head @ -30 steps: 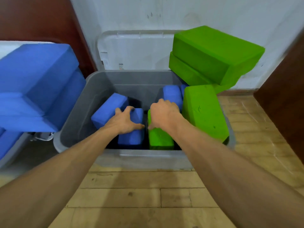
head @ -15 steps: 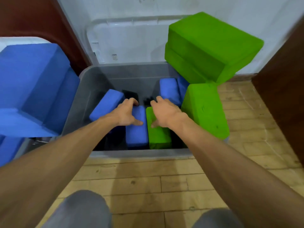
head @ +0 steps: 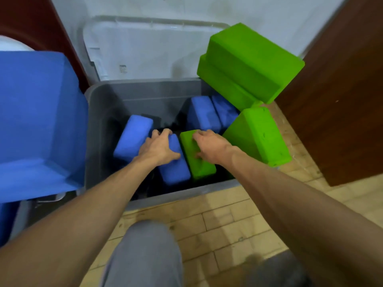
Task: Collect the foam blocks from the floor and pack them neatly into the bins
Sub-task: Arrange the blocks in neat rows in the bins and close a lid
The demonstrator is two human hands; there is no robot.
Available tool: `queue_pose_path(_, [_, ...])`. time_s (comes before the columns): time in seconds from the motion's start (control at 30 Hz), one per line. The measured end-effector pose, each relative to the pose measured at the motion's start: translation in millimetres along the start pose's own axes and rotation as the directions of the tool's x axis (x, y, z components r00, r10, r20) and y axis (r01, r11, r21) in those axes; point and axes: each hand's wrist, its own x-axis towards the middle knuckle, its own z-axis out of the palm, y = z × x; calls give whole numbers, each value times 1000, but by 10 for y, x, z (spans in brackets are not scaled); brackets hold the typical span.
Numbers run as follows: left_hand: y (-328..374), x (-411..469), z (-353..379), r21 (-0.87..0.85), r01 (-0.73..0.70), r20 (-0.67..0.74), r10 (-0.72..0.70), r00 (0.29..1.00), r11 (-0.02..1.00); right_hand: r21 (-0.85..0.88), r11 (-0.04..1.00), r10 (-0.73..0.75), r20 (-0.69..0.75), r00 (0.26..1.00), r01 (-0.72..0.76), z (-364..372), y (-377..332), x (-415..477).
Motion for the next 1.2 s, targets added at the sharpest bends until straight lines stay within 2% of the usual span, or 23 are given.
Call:
queue_pose_path(0.17, [38, 44, 85, 11, -10, -29, 11, 1000, 1000, -20, 1000, -4, -32, 999, 3, 61, -1, 145])
queue_pose_path(0.3, [98, 20, 77, 21, -28, -45, 29, 999, 999, -51, 994, -95, -1, 995, 95, 16, 129, 115])
queue_pose_path(0.4, [133, 42, 51, 92, -110, -53, 115, 992, 990, -135, 974, -172, 63, 983, 180, -86, 192, 42])
queue_pose_path(0.47, [206, 64, 21, 83, -157, 9, 157, 988, 984, -246, 938, -230, 80, 970, 243, -183, 226, -68])
queue_pose_path(0.57, [362, 82, 21, 128, -225, 83, 216, 973, 966, -386, 874, -327, -21, 945, 294, -382, 281, -270])
queue_pose_path(0.63, [463, 80, 70, 150, -250, 77, 241, 968, 956, -394, 882, -331, -121, 936, 260, -553, 345, -384])
queue_pose_path(0.77, [652, 121, 136, 135, -146, -8, 149, 989, 980, -193, 976, -153, -257, 954, 105, -932, 546, -531])
queue_pose_path(0.9, [783, 180, 188, 297, -49, 26, 43, 999, 953, -87, 993, 55, -268, 962, -81, -1175, 801, -637])
queue_pose_path(0.97, [818, 165, 250, 309, -36, -14, 42, 999, 950, -73, 987, 127, -215, 968, -145, -1221, 935, -679])
queue_pose_path(1.03, [867, 127, 309, 251, -33, -65, 51, 997, 967, -70, 972, 217, -116, 969, -225, -1217, 1021, -728])
queue_pose_path(1.13, [963, 85, 322, 151, -37, -59, 46, 997, 988, -96, 933, 356, 87, 931, -348, -1154, 1046, -756])
queue_pose_path(1.2, [975, 64, 306, 116, -22, -57, 29, 998, 993, -44, 917, 397, 177, 901, -396, -1087, 1013, -750])
